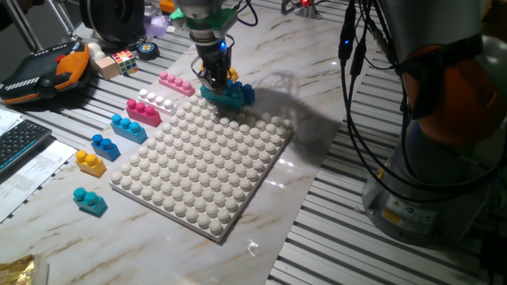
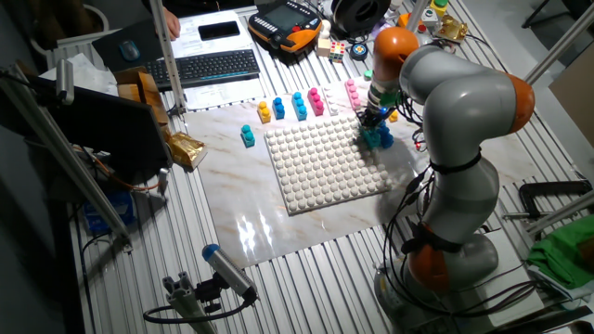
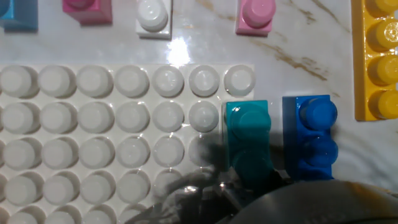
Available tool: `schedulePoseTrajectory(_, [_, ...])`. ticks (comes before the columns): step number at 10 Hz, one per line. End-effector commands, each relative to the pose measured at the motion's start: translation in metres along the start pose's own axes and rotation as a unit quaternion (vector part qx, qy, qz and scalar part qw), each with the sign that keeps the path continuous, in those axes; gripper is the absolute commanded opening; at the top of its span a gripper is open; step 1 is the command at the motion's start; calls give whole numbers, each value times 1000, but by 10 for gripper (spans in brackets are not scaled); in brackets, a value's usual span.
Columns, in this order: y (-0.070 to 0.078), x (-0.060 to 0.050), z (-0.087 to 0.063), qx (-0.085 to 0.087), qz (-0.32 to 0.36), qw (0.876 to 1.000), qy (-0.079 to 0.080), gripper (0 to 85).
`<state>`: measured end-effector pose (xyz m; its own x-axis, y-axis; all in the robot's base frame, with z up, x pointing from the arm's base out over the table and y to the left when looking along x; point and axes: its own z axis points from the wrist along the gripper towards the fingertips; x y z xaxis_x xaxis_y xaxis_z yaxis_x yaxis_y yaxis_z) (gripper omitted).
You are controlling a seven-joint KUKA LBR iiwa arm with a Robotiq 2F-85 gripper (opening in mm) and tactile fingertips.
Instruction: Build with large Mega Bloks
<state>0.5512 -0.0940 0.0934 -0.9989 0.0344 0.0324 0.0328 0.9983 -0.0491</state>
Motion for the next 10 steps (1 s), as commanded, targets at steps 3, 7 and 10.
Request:
schedulePoseTrajectory(3, [4,2,5,5,7,1000,-6,7])
schedulePoseTrajectory(7, [1,-5,22,0,3,1000,-14,7])
schedulePoseTrajectory(10, [1,-10,10,1,18,1000,15,153])
